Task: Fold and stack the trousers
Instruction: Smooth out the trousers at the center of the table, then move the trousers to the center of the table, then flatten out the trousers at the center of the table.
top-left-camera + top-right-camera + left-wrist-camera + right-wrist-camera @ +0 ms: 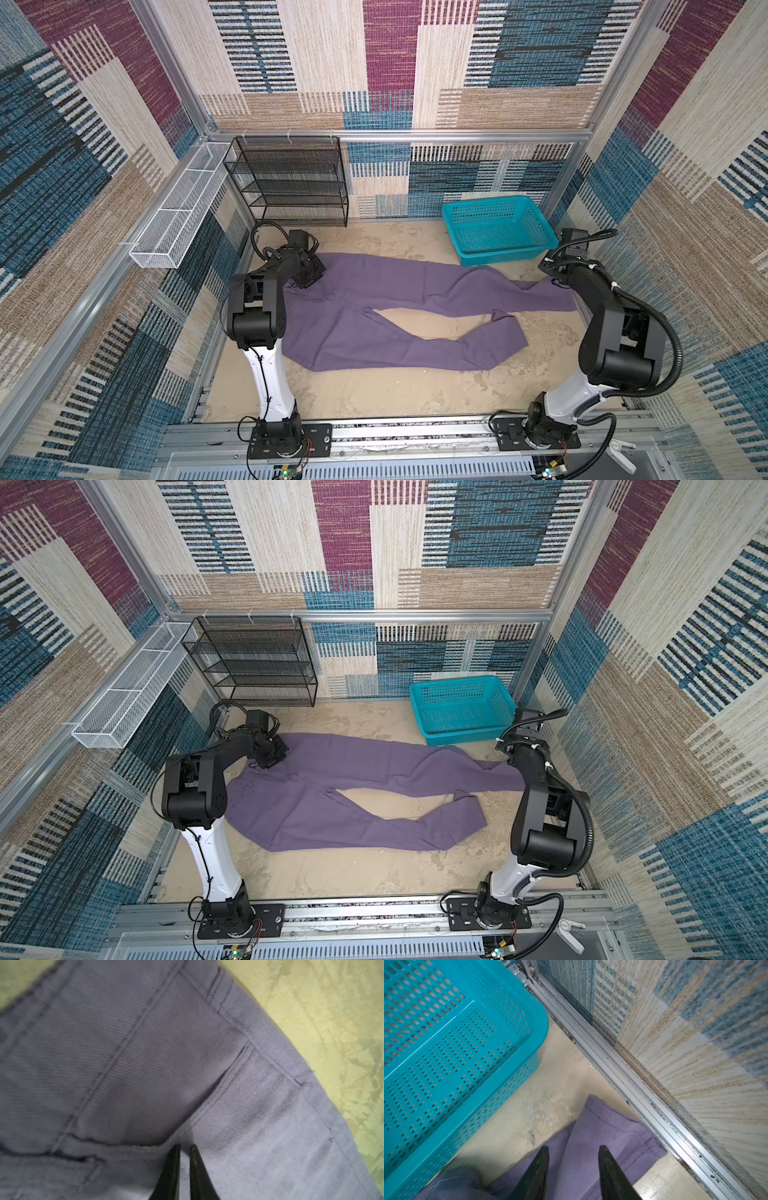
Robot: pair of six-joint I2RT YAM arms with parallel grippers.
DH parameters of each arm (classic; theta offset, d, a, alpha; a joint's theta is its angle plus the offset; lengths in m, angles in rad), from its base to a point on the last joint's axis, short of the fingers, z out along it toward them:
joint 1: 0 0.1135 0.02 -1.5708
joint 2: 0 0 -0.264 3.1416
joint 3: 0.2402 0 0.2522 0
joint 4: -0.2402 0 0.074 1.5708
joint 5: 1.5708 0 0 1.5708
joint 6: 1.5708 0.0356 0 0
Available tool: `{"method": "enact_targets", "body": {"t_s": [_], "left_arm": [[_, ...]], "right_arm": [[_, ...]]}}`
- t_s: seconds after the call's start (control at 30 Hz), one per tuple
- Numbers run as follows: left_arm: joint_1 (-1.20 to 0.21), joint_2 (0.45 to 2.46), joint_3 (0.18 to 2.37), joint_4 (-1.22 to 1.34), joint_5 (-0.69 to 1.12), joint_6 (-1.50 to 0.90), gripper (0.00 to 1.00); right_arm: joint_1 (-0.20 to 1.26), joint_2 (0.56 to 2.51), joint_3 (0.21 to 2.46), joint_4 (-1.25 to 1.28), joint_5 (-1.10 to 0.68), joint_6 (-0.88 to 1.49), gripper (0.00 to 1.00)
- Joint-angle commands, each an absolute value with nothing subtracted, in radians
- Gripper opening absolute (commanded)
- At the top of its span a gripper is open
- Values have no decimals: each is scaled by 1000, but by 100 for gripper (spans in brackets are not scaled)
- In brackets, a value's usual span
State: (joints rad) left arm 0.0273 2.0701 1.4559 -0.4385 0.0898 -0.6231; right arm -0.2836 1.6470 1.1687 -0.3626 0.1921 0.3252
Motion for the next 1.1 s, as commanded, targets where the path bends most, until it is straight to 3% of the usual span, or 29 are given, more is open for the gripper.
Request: {"method": "enact_targets", "body": {"t_s": [0.0,0.2,0.33,0.4,0.6,0.8,0.93,1.07], "left_arm": [[46,2071,1458,-500,6,-619,15],[104,2053,1444,-570,-80,-670,12],[140,2022,1426,-584,-103,-691,12],[147,2006,1429,-592,-98,-696,11],[118,1944,1447,-583,-11,-705,12],[69,1865,1440,-583,47,-712,12],[0,1769,1382,-585,41,-718,12],[-62,1646,1281,-585,29,-733,15]], "right_arm": [[-282,1597,1142,-342,137,342,45],[-283,1438,1028,-338,74,345,61],[-283,1411,960,-341,-7,346,63],[-283,1420,936,-339,-34,338,56],[-283,1429,850,-300,-101,343,19],[-283,1520,840,-269,-176,348,6],[-258,1441,803,-276,-188,376,13],[-176,1333,740,-342,-158,405,41]]}}
